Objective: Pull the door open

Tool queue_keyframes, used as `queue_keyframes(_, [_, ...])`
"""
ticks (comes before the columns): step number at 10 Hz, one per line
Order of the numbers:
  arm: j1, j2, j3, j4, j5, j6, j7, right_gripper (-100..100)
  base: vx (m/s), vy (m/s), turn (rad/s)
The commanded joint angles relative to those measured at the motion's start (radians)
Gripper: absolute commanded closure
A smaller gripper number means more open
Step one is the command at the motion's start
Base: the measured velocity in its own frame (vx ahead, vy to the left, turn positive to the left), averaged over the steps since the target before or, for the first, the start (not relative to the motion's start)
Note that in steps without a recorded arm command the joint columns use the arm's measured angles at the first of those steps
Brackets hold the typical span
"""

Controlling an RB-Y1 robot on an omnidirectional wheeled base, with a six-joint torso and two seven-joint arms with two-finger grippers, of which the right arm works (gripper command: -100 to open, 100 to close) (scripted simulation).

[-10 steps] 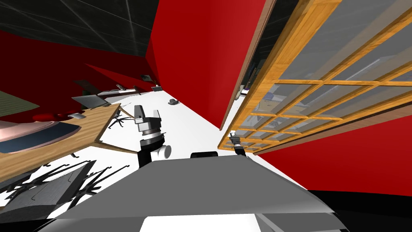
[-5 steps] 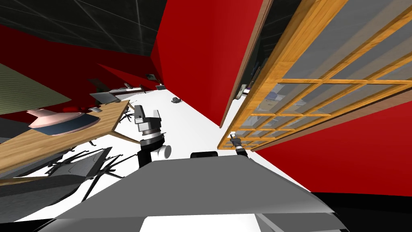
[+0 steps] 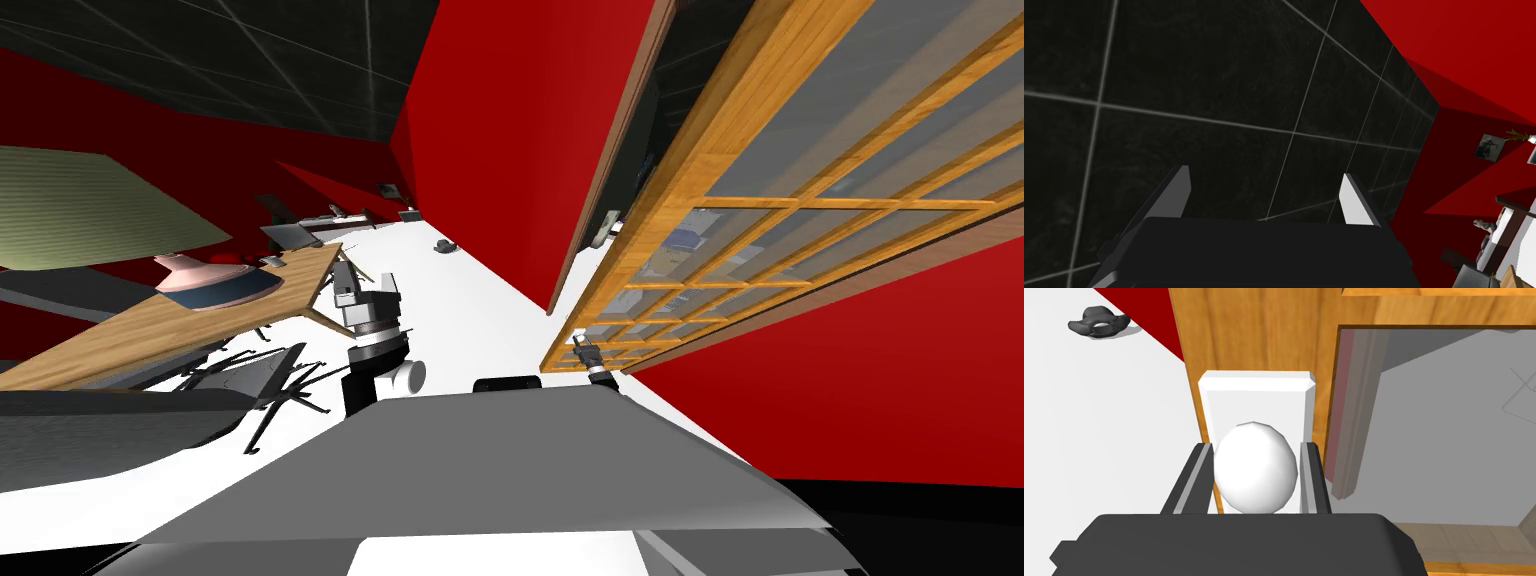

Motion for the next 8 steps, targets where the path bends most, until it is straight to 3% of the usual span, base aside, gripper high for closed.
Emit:
queue_keyframes(1, [0.003, -0.003, 0.008, 0.011, 0.005, -0.017, -0.01, 100, -0.216, -0.088, 0.154])
queue_keyframes(8, [0.006, -0.03, 0.024, 0.056, 0.018, -0.082, -0.051, 100, -0.204, -0.055, 0.148])
